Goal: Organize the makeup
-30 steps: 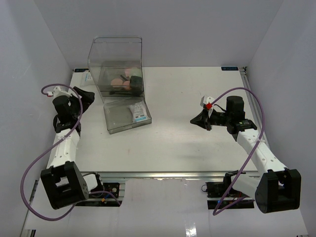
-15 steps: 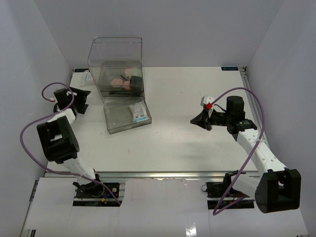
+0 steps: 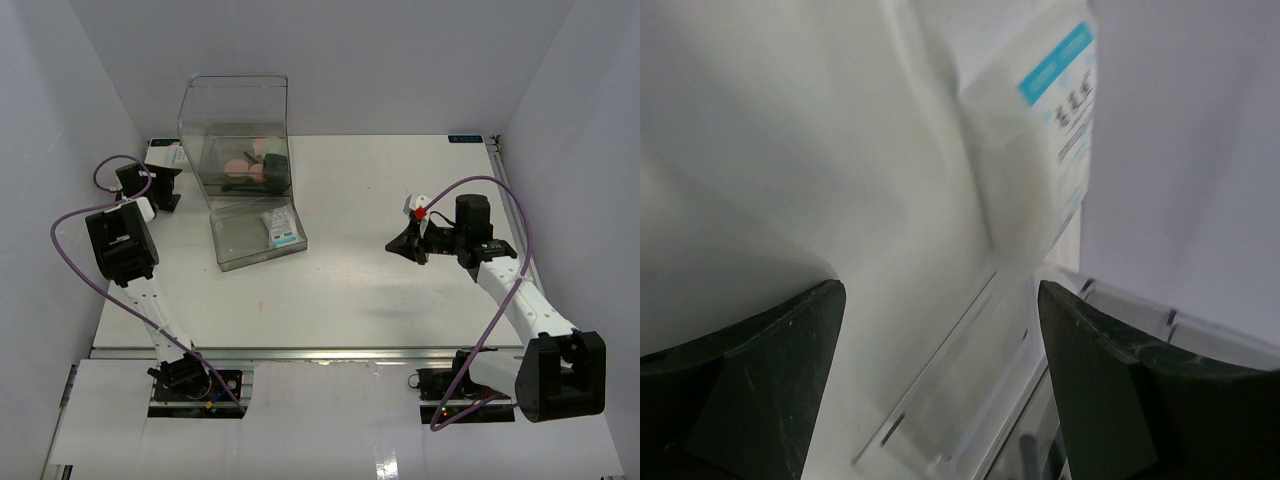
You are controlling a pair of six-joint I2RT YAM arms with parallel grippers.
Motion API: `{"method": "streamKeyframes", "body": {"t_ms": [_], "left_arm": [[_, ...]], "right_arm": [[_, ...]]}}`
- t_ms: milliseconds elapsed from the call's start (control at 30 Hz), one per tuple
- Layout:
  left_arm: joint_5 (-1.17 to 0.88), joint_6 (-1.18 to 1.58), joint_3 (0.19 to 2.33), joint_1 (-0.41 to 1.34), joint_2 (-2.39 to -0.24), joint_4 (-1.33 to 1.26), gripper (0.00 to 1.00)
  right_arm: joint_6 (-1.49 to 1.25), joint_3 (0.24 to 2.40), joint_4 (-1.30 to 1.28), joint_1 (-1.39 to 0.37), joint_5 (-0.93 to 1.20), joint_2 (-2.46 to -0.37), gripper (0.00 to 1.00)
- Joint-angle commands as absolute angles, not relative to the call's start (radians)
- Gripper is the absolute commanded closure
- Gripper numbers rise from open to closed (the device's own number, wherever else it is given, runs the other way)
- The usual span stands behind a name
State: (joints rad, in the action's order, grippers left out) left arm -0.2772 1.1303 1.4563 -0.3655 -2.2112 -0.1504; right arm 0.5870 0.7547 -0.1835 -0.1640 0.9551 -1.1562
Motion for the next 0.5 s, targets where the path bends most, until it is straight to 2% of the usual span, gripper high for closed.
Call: {"method": "streamKeyframes", "body": {"t_ms": [0,267,467], "left_arm": [[-0.26,1.174,1.58,-0.342,-2.28,-0.148,0.11],[-0.232,1.224,1.798,-0.299,-2.442,-0.104,0.14],[-0.181,1.232,1.861,-0.282,-2.483,-0.066,0.37]], "right_arm": [[0.613,0.767,-0.196,-0.156,0.942,-1.168,0.91],[0.632,0.779,-0.216,-0.152,0.936,-1.198,0.91],[0.643,0.787,-0.23,-0.152,0.936,-1.204,0.91]]}}
